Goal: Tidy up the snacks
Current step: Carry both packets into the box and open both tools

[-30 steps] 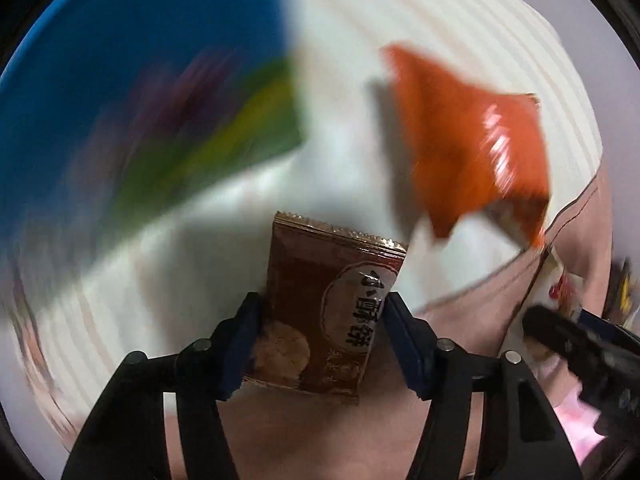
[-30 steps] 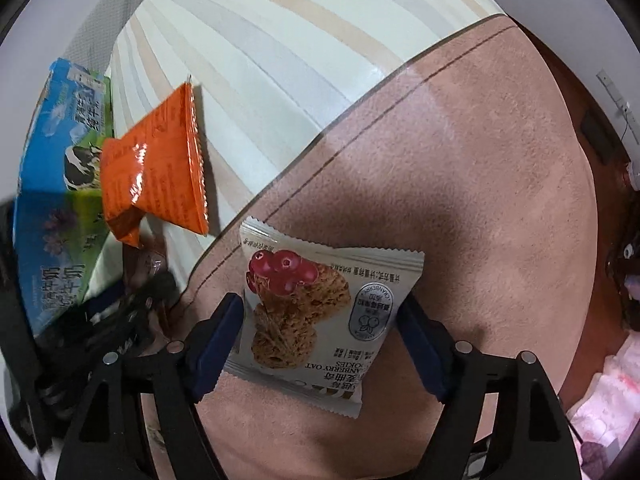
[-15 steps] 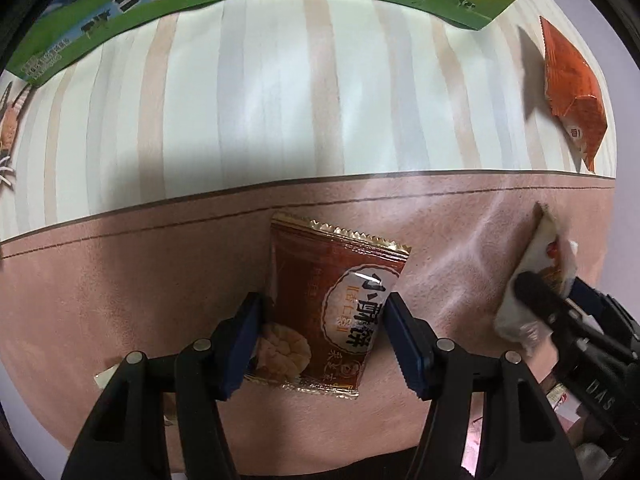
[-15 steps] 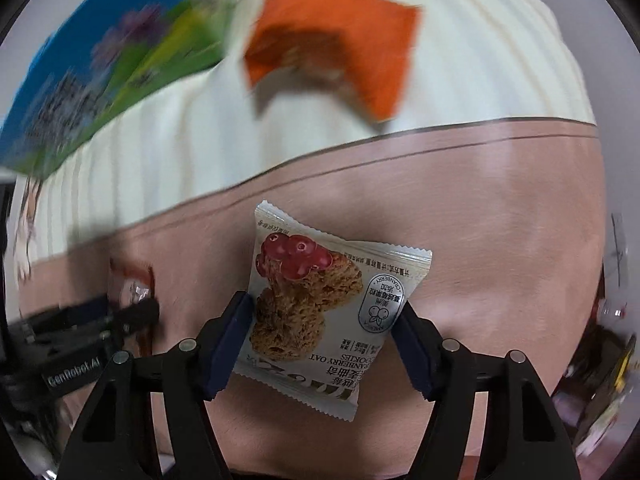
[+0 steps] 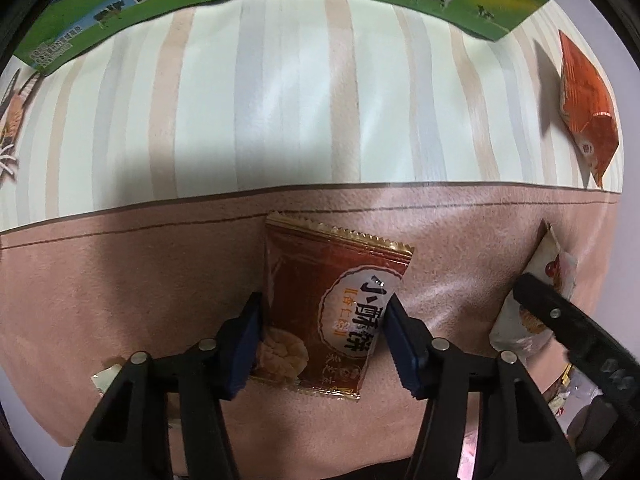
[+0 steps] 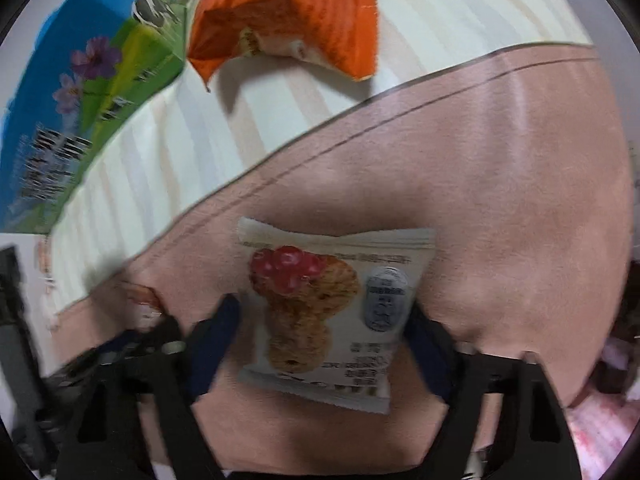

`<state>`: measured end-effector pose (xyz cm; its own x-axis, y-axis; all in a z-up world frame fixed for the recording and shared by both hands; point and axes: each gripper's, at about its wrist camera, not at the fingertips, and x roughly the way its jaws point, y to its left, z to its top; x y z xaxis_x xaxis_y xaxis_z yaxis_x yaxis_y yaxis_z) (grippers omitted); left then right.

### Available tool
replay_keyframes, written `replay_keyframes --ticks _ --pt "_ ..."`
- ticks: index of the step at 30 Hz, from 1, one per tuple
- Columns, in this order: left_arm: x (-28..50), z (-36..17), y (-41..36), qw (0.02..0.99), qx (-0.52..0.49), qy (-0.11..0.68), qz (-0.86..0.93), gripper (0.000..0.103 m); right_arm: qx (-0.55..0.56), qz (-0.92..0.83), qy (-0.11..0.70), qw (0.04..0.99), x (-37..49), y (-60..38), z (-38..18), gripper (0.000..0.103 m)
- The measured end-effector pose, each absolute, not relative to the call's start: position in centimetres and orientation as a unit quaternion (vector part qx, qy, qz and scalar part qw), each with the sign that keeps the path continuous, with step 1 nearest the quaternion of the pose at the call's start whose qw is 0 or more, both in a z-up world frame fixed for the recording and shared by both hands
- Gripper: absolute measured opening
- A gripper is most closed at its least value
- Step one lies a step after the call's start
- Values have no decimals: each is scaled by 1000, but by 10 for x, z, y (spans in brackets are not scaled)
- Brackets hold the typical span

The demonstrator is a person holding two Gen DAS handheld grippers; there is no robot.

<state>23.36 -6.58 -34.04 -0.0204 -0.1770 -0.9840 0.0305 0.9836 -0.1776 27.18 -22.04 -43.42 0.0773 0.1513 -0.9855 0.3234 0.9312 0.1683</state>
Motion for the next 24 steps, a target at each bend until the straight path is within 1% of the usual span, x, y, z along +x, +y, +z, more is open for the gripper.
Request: replay_keyframes --ticks 3,9,14,18,24 --pt "239 -337 -65 698 -55 711 -67 54 152 -57 670 724 259 -226 -429 68" --pt "239 -332 -57 695 -77 711 -74 53 148 -43 660 736 253 -206 -420 66" --pt "244 -303 -41 702 -95 701 -85 53 174 -1 648 741 253 -202 -396 66" --pt "246 -261 -26 719 -113 679 -100 53 186 29 636 749 266 -199 -373 66" --pt "263 -181 -1 755 -127 632 -124 54 195 84 602 770 298 -178 -315 66"
